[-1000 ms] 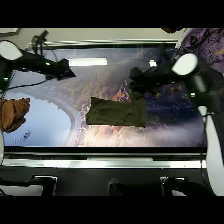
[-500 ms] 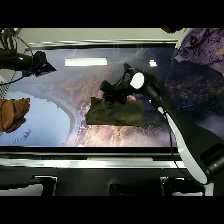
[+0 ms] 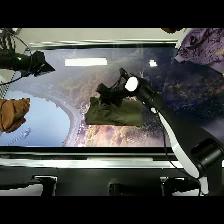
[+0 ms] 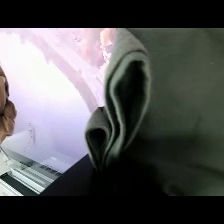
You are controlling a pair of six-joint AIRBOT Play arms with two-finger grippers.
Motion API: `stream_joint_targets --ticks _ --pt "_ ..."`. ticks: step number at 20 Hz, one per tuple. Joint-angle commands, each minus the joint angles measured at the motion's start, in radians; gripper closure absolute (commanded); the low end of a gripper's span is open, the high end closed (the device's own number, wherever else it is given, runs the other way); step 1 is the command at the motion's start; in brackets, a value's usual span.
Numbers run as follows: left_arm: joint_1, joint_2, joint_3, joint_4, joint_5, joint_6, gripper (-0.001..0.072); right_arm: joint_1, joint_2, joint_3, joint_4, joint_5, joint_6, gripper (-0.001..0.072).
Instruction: Fold the clothes and pants, and hang the long-sleeved shirts on hangers.
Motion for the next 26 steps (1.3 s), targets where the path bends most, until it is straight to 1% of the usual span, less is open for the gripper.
stream_joint_targets --ticks 1,5,8,9,10,11,12,13,15,16,18,20,21,22,24,26 --pt "0.001 -0.002 0.001 0.000 0.001 0.000 0.0692 0.024 -0.022 0.000 0.011 -0.048 -0.017 0.0682" --pt "0.001 -0.002 0.001 0.000 0.001 0.000 0.0692 0.037 -0.072 0.000 0.015 -0.013 -0.023 0.0681" --pt "0.001 -0.002 0.001 0.000 0.001 0.000 0.0692 0.037 -0.094 0.000 0.025 -0.030 -0.030 0.0669" --pt "0.001 -0.002 0.001 0.000 0.001 0.000 0.0692 0.037 -0.099 0.000 0.028 -0.033 -0.029 0.0597" --pt "0.001 -0.002 0.001 0.001 0.001 0.000 0.0692 0.037 -0.100 0.000 0.028 -0.034 -0.030 0.0552" --pt "0.001 -0.002 0.001 0.001 0.001 0.000 0.0692 0.037 -0.100 0.000 0.033 -0.034 -0.033 0.0473" --pt "0.001 -0.003 0.001 0.001 0.002 0.000 0.0692 0.037 -0.100 0.000 0.043 -0.031 -0.045 0.0375" --pt "0.001 -0.003 0.001 0.001 0.001 0.000 0.0692 0.034 -0.096 0.000 0.060 -0.026 -0.068 0.0330" --pt "0.001 -0.004 0.001 0.000 0.001 0.000 0.0692 0.034 -0.076 0.000 0.055 -0.029 -0.082 0.0315" --pt "0.001 -0.004 0.001 0.000 0.001 0.000 0.0692 0.034 -0.061 0.000 0.043 -0.033 -0.085 0.0218" --pt "0.001 -0.004 0.001 0.000 0.001 0.000 0.0692 0.017 -0.026 0.001 0.022 -0.015 -0.097 0.0203" --pt "0.001 -0.004 0.001 0.000 0.001 0.000 0.0692 -0.058 0.019 0.001 0.022 0.051 -0.135 0.0189" --pt "0.001 -0.004 0.001 0.000 0.001 0.000 0.0692 -0.113 0.040 0.001 0.023 0.094 -0.169 0.0168" --pt "0.001 -0.004 0.001 0.000 0.001 0.000 0.0692 -0.177 0.061 0.001 0.022 0.143 -0.208 0.0163" --pt "0.001 -0.004 0.001 0.000 0.001 0.000 0.0691 -0.335 0.087 -0.002 0.014 0.253 -0.303 0.0163" --pt "0.001 -0.004 0.001 0.000 0.001 0.000 0.0691 -0.486 0.089 -0.033 0.017 0.335 -0.375 0.0163"
